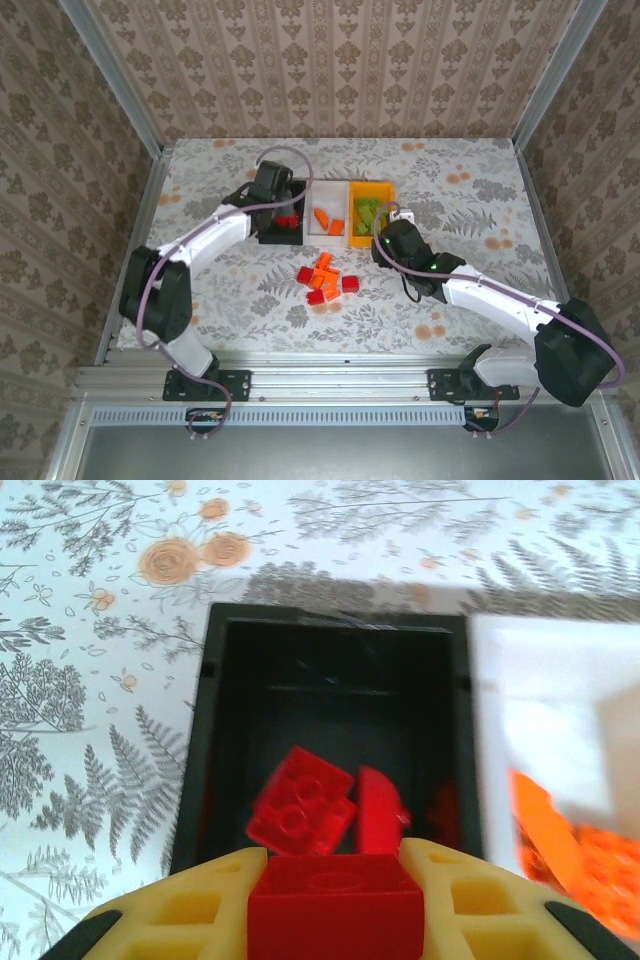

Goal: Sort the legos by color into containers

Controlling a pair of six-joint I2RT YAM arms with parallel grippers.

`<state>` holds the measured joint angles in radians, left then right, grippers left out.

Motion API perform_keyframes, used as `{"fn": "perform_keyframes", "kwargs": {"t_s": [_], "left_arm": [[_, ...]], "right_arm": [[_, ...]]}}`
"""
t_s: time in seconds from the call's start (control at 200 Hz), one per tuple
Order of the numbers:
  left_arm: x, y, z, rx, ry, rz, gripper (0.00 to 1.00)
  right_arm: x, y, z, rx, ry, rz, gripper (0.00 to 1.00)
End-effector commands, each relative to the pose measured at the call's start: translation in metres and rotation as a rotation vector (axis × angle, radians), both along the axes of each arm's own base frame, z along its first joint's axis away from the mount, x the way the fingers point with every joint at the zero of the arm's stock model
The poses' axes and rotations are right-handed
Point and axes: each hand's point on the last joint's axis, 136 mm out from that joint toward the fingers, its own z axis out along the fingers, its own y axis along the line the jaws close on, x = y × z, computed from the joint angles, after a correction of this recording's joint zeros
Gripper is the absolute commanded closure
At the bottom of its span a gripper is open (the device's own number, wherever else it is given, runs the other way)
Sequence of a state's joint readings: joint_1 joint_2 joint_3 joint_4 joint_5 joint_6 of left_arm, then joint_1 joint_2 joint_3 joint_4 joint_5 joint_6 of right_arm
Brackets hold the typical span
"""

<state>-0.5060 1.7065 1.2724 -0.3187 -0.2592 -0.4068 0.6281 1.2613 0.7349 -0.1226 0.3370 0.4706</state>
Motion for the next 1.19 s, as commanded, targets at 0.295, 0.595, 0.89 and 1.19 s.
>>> {"fn": "perform_keyframes", "kwargs": {"t_s": [0.295,0.595,0.89,1.19], "left_arm": [[0.041,-0.023,-0.033,-0.008,0.135,-0.087,0.62],[0.027,-0.019,0.009,-0.052,0.08,-0.092,0.21],[-0.067,-0.004,0.042,-0.337,-0.004,-0.11,0.07],[-0.186,0.041,-0.011,-0.48,0.063,-0.047,0.0]], "right_arm": [[-0.001,-0.004,-0.006,-0.009,0.003,-0.009,0.54],[-0.016,0.016,0.016,0.016,-0.016,0.045,0.45],[-0.066,0.085,-0.038,0.017,0.231,0.182,0.3],[-0.058,0.086,-0.056,-0.103,0.248,0.159,0.3]]}}
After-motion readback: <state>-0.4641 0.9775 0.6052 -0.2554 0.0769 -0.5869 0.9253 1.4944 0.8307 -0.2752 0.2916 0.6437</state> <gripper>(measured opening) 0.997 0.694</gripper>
